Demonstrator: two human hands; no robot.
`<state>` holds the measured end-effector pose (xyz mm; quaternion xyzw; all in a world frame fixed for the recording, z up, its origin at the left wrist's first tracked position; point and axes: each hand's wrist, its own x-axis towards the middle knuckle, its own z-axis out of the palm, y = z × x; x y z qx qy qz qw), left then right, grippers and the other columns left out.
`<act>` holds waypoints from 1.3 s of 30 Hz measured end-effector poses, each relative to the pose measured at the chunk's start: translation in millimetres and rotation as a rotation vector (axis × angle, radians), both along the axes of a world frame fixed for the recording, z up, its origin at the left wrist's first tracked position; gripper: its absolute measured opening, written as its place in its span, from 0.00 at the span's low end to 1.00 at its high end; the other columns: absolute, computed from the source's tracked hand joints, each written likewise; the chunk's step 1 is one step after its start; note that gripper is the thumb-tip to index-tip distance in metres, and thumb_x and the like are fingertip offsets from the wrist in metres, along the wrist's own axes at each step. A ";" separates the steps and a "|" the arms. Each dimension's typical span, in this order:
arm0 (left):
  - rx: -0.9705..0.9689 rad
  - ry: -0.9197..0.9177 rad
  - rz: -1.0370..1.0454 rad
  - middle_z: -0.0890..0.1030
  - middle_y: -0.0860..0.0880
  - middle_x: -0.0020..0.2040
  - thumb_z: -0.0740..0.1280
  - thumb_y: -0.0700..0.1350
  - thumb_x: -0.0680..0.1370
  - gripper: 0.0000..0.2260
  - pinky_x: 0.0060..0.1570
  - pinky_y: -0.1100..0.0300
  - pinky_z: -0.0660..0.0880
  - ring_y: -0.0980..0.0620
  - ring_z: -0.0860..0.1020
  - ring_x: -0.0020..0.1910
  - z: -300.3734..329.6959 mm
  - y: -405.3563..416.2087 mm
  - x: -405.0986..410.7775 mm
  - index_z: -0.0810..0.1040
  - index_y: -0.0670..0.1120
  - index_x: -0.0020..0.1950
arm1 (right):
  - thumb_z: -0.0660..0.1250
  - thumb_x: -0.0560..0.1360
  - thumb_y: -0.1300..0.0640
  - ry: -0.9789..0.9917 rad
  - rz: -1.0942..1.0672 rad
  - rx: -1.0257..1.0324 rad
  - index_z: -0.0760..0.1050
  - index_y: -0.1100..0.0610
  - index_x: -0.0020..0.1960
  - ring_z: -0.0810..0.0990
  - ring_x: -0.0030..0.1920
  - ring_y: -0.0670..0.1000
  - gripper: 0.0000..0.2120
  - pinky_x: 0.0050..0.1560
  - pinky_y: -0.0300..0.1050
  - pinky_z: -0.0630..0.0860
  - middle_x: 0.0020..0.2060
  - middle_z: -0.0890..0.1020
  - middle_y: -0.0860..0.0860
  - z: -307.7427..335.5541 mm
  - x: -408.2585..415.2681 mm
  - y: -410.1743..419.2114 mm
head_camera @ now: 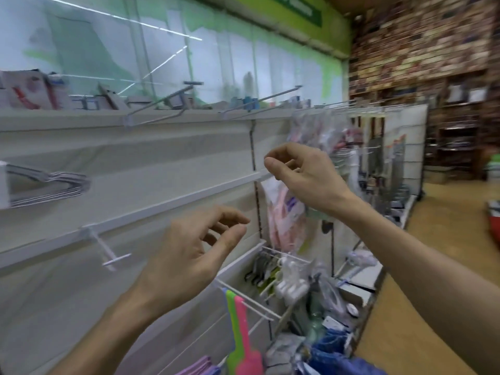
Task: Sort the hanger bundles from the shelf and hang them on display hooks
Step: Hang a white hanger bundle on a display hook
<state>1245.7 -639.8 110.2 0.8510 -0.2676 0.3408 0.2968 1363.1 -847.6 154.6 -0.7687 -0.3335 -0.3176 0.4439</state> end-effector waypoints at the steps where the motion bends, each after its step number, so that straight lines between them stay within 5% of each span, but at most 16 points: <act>1: 0.002 0.001 -0.032 0.83 0.62 0.47 0.66 0.53 0.80 0.07 0.42 0.64 0.77 0.58 0.82 0.47 -0.9 -19.6 6.5 0.81 0.53 0.54 | 0.68 0.79 0.50 0.002 -0.028 0.000 0.81 0.54 0.53 0.80 0.40 0.40 0.09 0.42 0.35 0.76 0.41 0.82 0.42 0.0 -0.1 -24.4; 15: 0.024 0.085 -0.347 0.82 0.62 0.47 0.64 0.55 0.80 0.07 0.40 0.70 0.74 0.59 0.81 0.45 -33.1 -269.7 67.4 0.80 0.58 0.54 | 0.67 0.80 0.49 0.064 -0.341 -0.067 0.81 0.53 0.52 0.82 0.42 0.42 0.08 0.41 0.34 0.77 0.43 0.83 0.45 -22.7 -1.1 -302.1; 27: 0.097 0.140 -0.465 0.82 0.60 0.48 0.63 0.54 0.80 0.11 0.42 0.62 0.78 0.58 0.81 0.48 -61.6 -344.3 141.4 0.81 0.51 0.56 | 0.67 0.80 0.50 0.149 -0.507 -0.045 0.81 0.54 0.53 0.81 0.42 0.43 0.09 0.40 0.33 0.75 0.42 0.82 0.43 -67.7 41.0 -384.8; 39: 0.084 0.338 -0.604 0.82 0.59 0.47 0.66 0.48 0.79 0.08 0.43 0.70 0.75 0.61 0.80 0.49 -173.9 -420.1 314.5 0.81 0.49 0.56 | 0.66 0.80 0.51 0.362 -0.746 -0.014 0.81 0.56 0.55 0.81 0.46 0.46 0.10 0.48 0.45 0.79 0.46 0.83 0.47 -201.1 161.5 -455.4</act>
